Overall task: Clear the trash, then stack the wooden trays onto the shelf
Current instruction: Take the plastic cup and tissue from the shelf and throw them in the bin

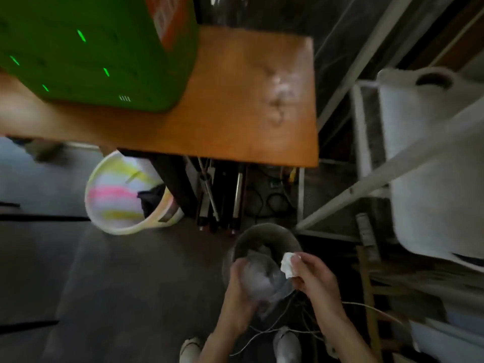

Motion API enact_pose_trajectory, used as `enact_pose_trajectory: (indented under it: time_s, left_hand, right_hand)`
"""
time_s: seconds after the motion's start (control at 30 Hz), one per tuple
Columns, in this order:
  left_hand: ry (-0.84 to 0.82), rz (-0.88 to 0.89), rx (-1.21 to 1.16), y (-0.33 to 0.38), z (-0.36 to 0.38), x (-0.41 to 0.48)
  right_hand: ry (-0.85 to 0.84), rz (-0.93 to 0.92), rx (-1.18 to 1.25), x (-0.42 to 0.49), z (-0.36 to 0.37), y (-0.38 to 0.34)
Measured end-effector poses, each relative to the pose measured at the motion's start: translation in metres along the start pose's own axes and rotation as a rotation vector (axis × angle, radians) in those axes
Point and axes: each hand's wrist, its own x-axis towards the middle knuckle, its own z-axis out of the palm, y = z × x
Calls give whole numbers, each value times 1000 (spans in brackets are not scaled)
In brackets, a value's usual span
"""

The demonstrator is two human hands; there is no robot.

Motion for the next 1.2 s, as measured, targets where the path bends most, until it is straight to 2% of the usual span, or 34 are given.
enact_pose_trajectory:
  time_s: [0.13, 0.27, 0.37, 0.47, 0.63, 0.73, 0.9, 1.07, 1.2]
  left_hand:
    - [38, 28, 35, -60, 16, 39]
    - [109, 50, 72, -89, 25, 76]
    - [87, -34, 67, -102, 31, 85]
    - [20, -146, 117, -108, 32, 81]
    - [112, -167, 275, -98, 26, 71]
    - [135, -110, 426, -85, 17, 66]
    - [88, -49, 665, -55, -3, 54]
    - [33, -130, 889, -19, -28, 24]
    - [11, -192, 1034, 30, -54, -16]
  right_hand:
    - [-69, -126, -157, 57, 14, 36]
    - [-140, -158, -234, 100, 34, 58]
    - [-185, -155, -271, 119, 42, 72]
    - [-156, -123, -282, 125, 42, 85]
    - [-14, -197, -327, 123, 35, 96]
    - [28, -287, -516, 119, 34, 99]
    - [-42, -376, -997, 107, 25, 107]
    - [-154, -390, -1311, 72, 15, 107]
    - [-197, -420, -1463, 28, 16, 65]
